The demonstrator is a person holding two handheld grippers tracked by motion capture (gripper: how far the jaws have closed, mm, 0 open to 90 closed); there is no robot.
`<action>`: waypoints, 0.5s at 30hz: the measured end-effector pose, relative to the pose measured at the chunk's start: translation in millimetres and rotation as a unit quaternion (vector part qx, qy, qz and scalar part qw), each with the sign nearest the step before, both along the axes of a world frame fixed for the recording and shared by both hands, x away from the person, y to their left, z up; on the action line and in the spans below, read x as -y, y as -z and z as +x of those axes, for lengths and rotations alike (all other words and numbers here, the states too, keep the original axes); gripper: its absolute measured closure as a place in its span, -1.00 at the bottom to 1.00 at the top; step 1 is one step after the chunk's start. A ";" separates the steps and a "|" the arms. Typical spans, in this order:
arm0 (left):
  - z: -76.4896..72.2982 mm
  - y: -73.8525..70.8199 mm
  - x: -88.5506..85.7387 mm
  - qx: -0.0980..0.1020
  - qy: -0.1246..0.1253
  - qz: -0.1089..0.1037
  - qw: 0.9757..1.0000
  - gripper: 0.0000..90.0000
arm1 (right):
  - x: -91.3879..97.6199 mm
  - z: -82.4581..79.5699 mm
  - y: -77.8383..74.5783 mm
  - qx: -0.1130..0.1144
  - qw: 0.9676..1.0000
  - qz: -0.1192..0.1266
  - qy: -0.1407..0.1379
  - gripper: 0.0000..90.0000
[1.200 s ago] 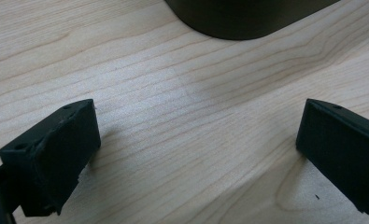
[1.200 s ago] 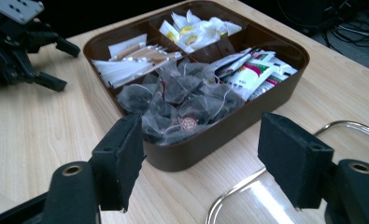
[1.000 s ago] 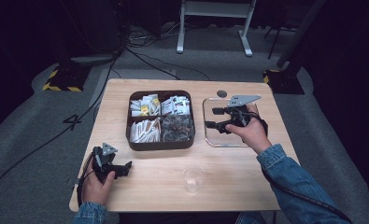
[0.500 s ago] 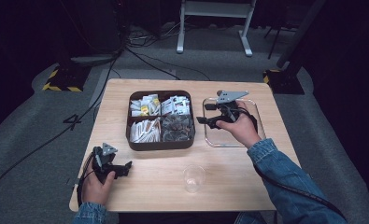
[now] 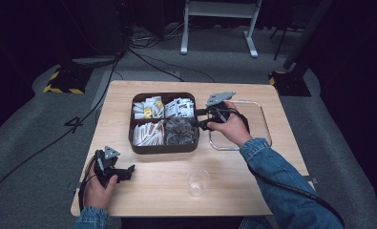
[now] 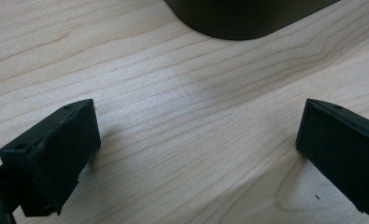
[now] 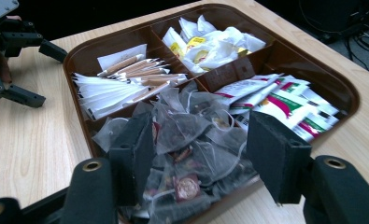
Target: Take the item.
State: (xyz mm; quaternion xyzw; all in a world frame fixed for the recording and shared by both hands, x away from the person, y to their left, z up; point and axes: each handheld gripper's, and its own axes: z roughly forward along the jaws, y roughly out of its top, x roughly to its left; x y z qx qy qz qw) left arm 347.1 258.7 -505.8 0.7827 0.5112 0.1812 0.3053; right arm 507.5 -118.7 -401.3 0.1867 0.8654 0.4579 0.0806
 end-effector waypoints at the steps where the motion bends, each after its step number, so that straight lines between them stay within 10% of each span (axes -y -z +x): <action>1: 0.0 0.0 0.0 0.000 0.000 0.000 1.000 -1.00 | 0.0 0.0 0.0 0.000 1.000 0.000 0.000 -0.07; 15: 0.2 0.0 -0.1 0.000 0.001 0.000 1.000 -1.00 | -28.0 8.0 22.3 -0.024 0.999 -0.021 -0.025 -0.03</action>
